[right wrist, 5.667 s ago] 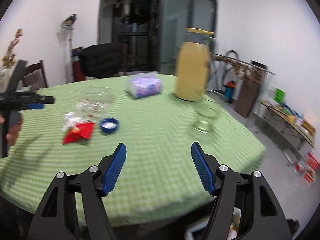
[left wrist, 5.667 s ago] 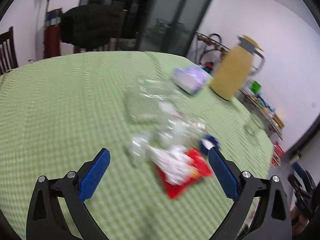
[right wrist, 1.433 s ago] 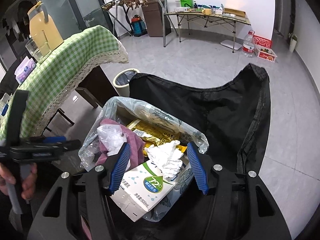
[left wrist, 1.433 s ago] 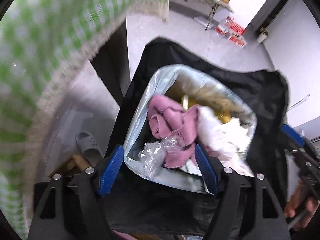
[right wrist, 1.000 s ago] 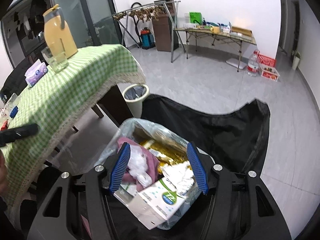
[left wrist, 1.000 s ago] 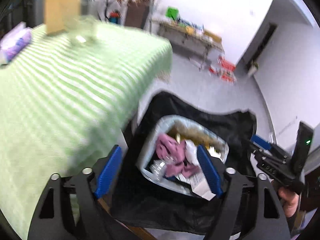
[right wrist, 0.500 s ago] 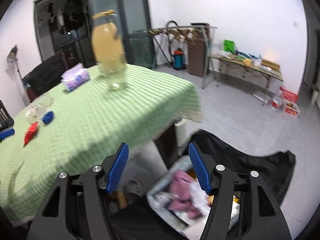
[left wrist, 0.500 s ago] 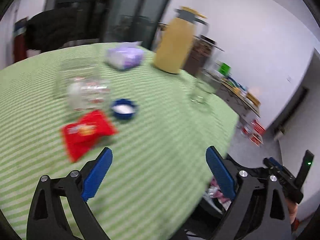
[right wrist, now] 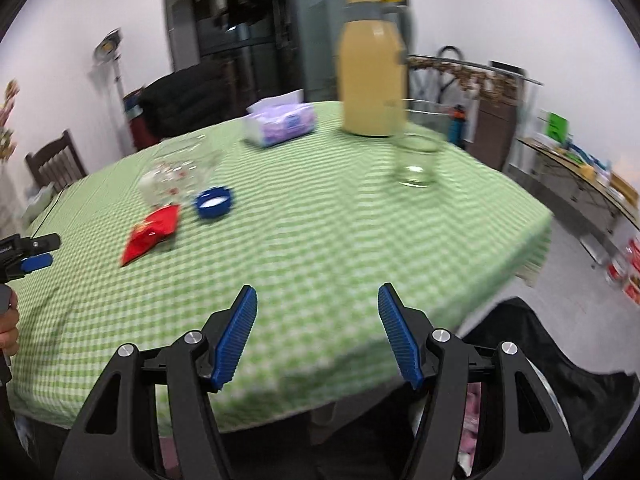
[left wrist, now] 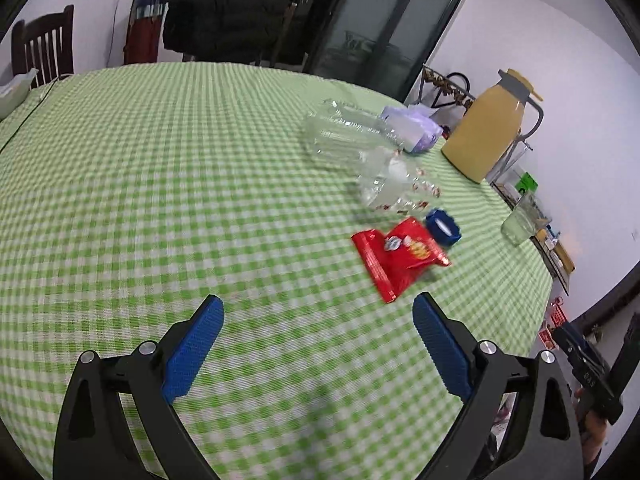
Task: Collect trash
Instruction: 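Grasp the red cookie packet with the right tool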
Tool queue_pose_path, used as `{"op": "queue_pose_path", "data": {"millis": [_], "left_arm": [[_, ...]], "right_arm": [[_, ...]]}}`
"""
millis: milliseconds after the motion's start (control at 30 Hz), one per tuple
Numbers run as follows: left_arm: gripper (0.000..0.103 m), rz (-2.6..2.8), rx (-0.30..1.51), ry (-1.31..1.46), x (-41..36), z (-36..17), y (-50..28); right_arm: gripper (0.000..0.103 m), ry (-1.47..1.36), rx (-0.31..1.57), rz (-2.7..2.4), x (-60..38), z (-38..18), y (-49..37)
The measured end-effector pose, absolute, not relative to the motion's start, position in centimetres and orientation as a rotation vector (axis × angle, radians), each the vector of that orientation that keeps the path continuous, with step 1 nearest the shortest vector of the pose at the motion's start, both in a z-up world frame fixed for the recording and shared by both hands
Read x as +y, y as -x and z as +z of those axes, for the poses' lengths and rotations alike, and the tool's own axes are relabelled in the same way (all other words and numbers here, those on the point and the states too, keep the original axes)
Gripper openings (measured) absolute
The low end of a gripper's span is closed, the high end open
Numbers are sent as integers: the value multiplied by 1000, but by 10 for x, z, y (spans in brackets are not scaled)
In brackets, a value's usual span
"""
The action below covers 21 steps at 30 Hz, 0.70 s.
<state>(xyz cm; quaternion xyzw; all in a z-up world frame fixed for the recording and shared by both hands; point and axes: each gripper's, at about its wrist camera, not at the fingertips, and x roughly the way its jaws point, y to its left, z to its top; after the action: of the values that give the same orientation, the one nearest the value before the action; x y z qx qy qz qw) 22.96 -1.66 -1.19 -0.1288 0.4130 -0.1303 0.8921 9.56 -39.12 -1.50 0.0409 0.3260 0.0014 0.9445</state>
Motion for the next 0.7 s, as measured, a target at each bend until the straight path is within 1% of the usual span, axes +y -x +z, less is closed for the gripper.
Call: {"op": "queue_pose_path", "data": {"millis": [167,267,333,367,500,700], "left_arm": [[92,-297,849,237,-19,-15,-234],[92,-291,849,259,-12,-16,-239],[92,-282,849,272,-5,-18,-240],[92,-277,849,277,-1,-19,-239],[92,-259,854,292,16,-23,-236],[92,-231,850,303,39,-24,-236]], "right_arm": [[61,-112,695,187,-341,-13,-135],[61,-40,713,263,-299,-13,-158],[71,35,711,294,-268,-14,-174],[72,58,714,297,-258,-15,-179],[72,122,776,321,-218,-26,-213],[72,179,820,267,-188,-43,-248]]}}
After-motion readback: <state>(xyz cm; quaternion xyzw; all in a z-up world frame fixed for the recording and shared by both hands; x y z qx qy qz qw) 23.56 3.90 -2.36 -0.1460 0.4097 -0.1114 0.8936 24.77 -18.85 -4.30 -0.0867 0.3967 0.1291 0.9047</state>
